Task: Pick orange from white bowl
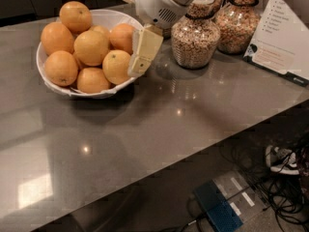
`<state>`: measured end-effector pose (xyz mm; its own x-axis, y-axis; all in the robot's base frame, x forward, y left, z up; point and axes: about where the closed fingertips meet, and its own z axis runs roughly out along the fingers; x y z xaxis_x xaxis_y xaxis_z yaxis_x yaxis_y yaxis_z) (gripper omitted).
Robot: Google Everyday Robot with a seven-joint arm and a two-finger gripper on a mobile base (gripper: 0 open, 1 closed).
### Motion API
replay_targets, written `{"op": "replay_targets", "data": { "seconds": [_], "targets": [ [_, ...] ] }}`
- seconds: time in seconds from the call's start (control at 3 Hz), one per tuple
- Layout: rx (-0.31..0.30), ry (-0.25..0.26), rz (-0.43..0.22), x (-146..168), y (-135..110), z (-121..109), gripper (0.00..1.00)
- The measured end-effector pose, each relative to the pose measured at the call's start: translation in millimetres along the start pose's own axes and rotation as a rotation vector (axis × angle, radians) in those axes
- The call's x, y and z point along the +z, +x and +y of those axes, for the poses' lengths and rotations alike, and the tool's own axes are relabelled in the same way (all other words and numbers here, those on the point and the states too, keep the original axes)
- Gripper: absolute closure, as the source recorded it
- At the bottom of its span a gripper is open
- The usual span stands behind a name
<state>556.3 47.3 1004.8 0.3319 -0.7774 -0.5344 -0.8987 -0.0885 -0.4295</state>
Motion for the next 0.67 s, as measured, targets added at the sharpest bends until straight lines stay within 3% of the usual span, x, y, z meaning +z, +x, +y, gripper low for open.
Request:
{"op": "replay_targets", "data": {
  "seconds": [0.67],
  "targets": [
    [0.008, 0.036, -0.06, 17, -8, -12, 0.0]
  ]
}}
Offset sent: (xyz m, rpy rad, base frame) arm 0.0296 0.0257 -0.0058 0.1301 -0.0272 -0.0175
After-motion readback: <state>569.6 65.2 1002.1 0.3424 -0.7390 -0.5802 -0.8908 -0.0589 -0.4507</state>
